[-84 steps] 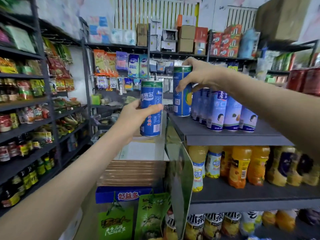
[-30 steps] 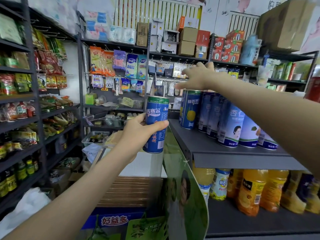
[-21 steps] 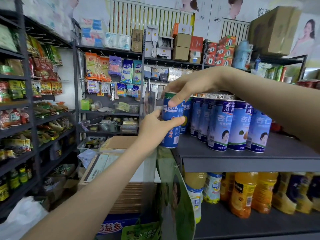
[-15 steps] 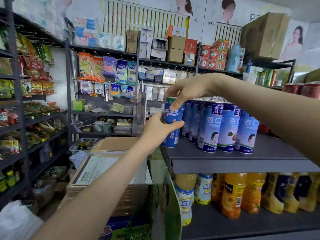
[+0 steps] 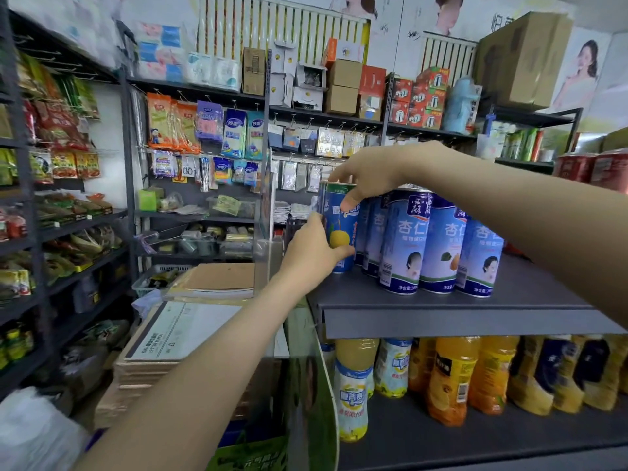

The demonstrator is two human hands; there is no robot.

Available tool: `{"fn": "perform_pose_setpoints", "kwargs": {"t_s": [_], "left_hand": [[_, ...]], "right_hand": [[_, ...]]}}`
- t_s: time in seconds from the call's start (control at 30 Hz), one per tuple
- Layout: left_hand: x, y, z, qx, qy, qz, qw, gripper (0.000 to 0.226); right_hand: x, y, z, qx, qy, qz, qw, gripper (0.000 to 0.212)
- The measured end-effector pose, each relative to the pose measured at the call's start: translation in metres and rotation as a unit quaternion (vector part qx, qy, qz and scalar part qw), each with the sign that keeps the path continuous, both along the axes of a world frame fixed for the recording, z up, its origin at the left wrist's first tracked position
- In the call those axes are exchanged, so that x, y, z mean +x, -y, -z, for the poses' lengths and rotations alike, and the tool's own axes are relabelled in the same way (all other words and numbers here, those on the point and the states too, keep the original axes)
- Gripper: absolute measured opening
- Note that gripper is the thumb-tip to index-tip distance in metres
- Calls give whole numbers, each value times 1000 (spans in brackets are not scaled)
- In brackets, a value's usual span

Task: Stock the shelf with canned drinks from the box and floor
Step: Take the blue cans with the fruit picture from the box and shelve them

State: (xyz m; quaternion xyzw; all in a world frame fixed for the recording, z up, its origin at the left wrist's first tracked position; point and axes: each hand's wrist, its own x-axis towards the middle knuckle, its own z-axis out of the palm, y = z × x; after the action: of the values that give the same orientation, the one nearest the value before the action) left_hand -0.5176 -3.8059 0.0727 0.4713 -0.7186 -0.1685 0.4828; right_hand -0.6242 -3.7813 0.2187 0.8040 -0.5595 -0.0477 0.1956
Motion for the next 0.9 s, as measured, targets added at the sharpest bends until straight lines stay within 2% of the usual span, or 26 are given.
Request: {"fn": "perform_pose_setpoints", "kwargs": {"t_s": [0.2, 0.4, 0.63, 0.77, 0.9], "left_hand": [[-6, 4, -1, 8, -14, -18, 1000, 57], [-6, 1, -2, 8, 2, -23, 1000, 55], [-6, -1, -3, 24, -13, -13, 1000, 55], [6, -24, -6, -10, -33, -36, 999, 58], [45, -82, 1, -57, -60, -38, 996, 51]], "right_hand": [[-2, 20, 6, -44, -82, 10, 996, 71], [-1, 19, 4, -26, -87, 15, 996, 63], [2, 14, -1, -3, -93, 35, 995, 69], [6, -4, 1, -31, -56, 24, 998, 71], [26, -58, 20, -71, 55, -88, 992, 61]]}}
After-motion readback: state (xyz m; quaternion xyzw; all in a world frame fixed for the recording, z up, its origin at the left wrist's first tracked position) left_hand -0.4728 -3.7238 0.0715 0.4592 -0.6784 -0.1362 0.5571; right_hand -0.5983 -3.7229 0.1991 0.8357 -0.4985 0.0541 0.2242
